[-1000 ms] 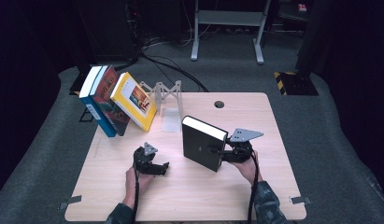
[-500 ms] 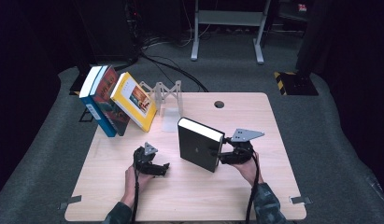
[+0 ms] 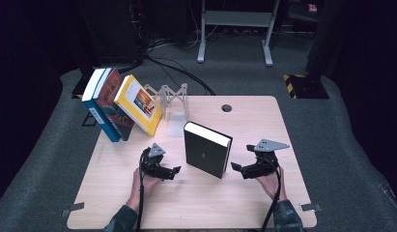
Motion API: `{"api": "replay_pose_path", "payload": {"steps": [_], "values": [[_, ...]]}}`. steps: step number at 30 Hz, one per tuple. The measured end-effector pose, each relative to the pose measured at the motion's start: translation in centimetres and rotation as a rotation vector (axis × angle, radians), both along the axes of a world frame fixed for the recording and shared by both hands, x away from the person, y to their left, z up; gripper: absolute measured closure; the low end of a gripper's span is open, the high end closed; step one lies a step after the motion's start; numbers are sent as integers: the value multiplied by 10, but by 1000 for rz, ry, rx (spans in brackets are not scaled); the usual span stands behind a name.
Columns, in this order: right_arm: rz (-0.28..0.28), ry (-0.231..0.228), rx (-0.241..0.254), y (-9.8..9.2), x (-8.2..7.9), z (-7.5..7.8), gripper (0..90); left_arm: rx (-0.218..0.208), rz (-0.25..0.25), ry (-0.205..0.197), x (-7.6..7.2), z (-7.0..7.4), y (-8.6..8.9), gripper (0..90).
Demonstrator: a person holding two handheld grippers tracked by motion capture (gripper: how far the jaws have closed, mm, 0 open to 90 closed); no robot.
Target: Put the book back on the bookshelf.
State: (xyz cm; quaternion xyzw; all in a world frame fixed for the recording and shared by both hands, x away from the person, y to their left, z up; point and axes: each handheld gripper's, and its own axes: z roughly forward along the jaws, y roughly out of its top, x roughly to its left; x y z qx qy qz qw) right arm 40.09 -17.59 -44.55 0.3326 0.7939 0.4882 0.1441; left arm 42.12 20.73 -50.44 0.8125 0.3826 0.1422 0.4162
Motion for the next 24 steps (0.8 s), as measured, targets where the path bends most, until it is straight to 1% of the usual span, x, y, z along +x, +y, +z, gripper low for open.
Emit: {"api": "replay_pose_path", "payload": {"steps": [3, 4, 5, 6, 9, 11, 12, 13, 14, 15, 16, 17, 18, 19, 20, 21, 22, 23, 24], "values": [[-34, 18, -13, 5, 3, -1, 0, -14, -24, -3, 2, 5, -8, 0], [-37, 15, -21, 7, 5, -1, 0, -9, -37, -11, 2, 7, -10, 0], [-40, 19, -21, 9, 7, -2, 0, -14, -40, -8, 3, 8, -13, 0], [-52, 26, -26, 10, 8, -2, 0, -16, -45, -19, 3, 9, -15, 0], [-63, 42, -32, 13, 10, -4, 0, -22, -69, -18, 5, 13, -22, 0], [-67, 43, -33, 14, 11, -4, 0, -25, -81, -23, 8, 15, -27, 0], [-78, 39, -31, 15, 11, -4, 0, -25, -93, -15, 9, 16, -29, 0], [-78, 41, -33, 16, 11, -4, 0, -27, -96, -35, 10, 17, -32, 0], [-81, 35, -37, 16, 12, -4, 0, -20, -105, -30, 10, 18, -35, 2], [-86, 34, -33, 17, 12, -3, 0, -31, -103, -32, 10, 18, -38, 1], [-88, 32, -29, 16, 12, -3, 1, -36, -110, -25, 11, 18, -40, 2], [-94, 34, -34, 16, 12, -3, 2, -34, -118, -26, 12, 19, -42, 2], [-97, 32, -31, 16, 12, -2, 4, -34, -121, -17, 12, 20, -44, 3], [-98, 28, -31, 16, 12, -2, 6, -43, -125, -28, 13, 20, -46, 6], [-99, 27, -30, 17, 12, -1, 7, -43, -133, -23, 14, 21, -48, 10], [-101, 30, -26, 17, 12, -1, 8, -43, -137, -27, 14, 21, -50, 15], [-95, 25, -30, 18, 13, -1, 8, -45, -140, -21, 15, 21, -52, 20], [-96, 25, -36, 19, 13, 0, 9, -45, -158, -20, 16, 21, -52, 21], [-92, 25, -37, 20, 13, 0, 9, -60, -151, -26, 16, 20, -54, 27]]}}
